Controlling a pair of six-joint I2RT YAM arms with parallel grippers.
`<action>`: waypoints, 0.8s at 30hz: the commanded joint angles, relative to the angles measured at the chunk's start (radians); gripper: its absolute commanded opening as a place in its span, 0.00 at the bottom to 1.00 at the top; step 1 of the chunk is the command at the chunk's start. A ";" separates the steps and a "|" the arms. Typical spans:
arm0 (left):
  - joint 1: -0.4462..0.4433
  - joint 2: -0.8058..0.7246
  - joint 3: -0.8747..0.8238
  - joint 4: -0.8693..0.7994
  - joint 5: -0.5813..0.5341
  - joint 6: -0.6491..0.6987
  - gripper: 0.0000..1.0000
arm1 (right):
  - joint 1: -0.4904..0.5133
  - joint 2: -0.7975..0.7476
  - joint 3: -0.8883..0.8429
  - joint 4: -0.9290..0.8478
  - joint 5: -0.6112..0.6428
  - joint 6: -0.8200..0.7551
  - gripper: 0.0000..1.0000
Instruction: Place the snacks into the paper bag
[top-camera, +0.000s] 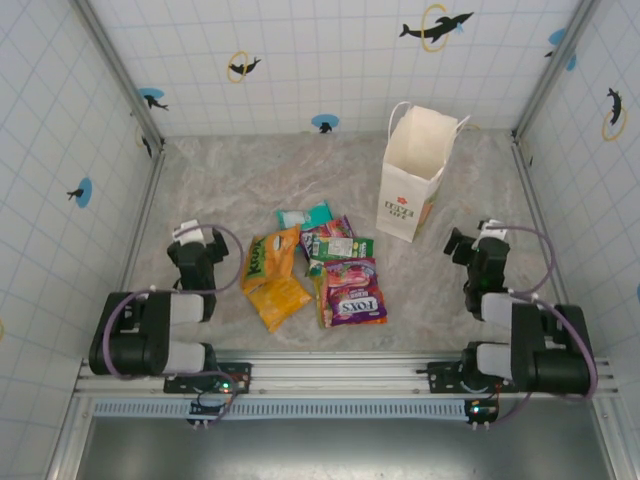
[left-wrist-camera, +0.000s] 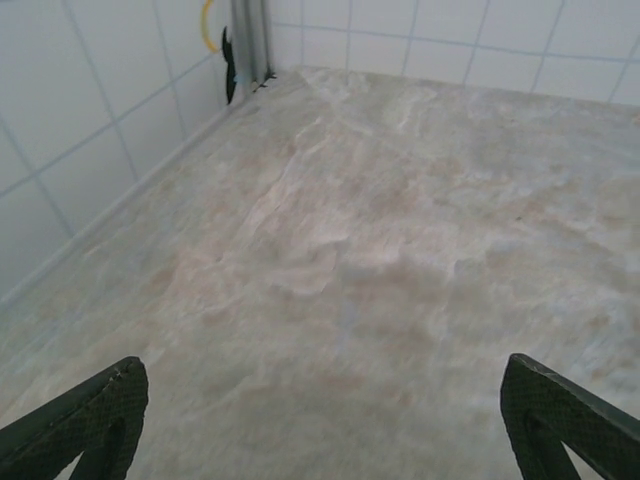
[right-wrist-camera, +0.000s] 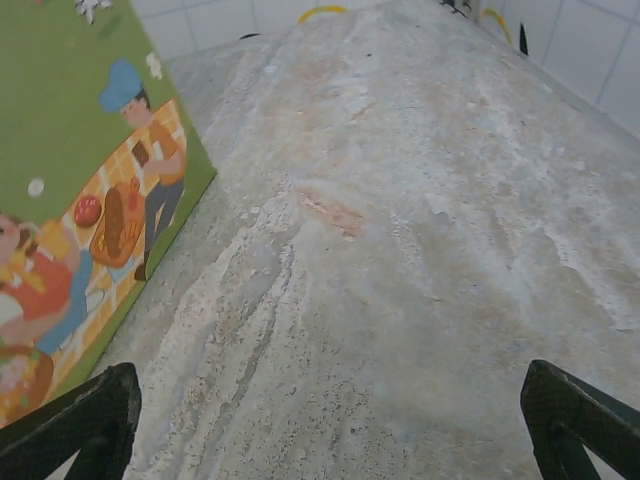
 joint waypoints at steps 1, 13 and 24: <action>-0.021 -0.055 0.152 -0.345 0.104 -0.034 0.90 | -0.021 -0.106 0.094 -0.335 -0.046 0.066 1.00; -0.096 0.011 0.574 -0.850 0.181 -0.108 0.90 | -0.050 -0.251 0.606 -1.048 -0.204 0.164 0.97; -0.147 0.060 0.728 -0.988 0.204 -0.126 0.89 | 0.263 -0.070 1.100 -1.320 -0.005 0.284 0.86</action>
